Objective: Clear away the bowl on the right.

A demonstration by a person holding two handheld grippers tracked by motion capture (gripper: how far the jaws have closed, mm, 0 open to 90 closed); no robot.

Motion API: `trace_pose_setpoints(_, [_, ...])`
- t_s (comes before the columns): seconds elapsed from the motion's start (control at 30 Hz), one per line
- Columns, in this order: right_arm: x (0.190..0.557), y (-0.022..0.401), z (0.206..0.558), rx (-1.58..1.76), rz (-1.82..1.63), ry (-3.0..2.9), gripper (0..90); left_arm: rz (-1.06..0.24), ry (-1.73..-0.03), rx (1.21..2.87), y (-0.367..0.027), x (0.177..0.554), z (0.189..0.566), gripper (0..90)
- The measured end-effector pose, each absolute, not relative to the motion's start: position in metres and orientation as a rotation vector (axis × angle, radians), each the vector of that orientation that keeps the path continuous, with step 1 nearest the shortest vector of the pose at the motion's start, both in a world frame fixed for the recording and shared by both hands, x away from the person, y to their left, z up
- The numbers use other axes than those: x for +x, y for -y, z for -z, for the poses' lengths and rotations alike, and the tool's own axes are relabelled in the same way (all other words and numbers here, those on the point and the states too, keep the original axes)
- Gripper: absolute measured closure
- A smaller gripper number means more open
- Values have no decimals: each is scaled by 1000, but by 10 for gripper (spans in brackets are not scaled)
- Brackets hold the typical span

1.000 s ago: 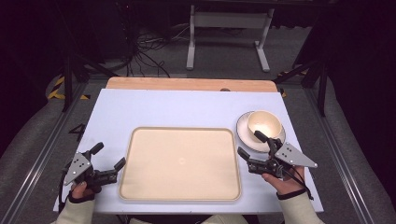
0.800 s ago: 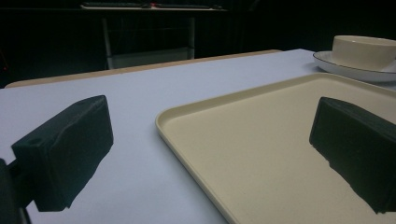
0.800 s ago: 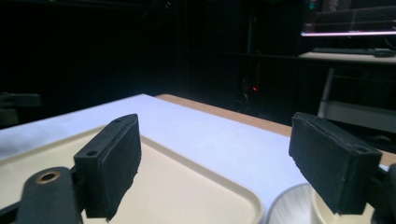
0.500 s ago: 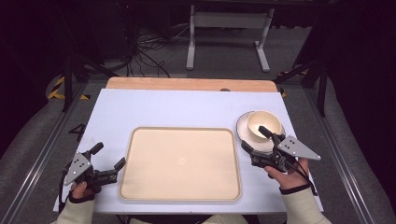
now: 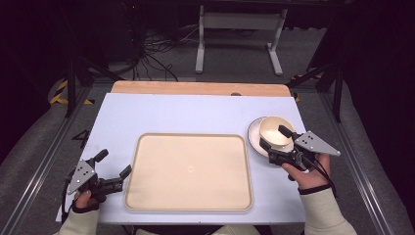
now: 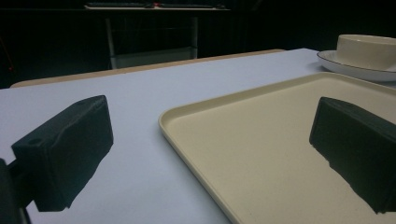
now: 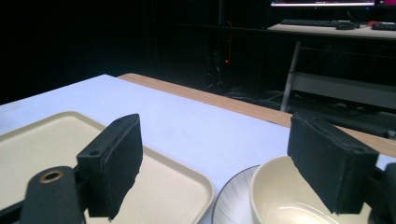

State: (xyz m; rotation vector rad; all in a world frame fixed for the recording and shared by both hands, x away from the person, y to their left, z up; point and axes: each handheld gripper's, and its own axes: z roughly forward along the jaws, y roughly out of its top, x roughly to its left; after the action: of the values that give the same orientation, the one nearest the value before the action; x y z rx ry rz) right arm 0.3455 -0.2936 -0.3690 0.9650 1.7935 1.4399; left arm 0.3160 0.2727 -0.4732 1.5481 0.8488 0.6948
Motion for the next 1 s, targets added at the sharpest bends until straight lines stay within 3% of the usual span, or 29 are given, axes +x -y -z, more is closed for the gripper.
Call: trace_pose_setpoints(1.0, [379, 329, 352, 1158, -1250, -1774, 186, -689, -844, 1555, -272, 316, 473, 1])
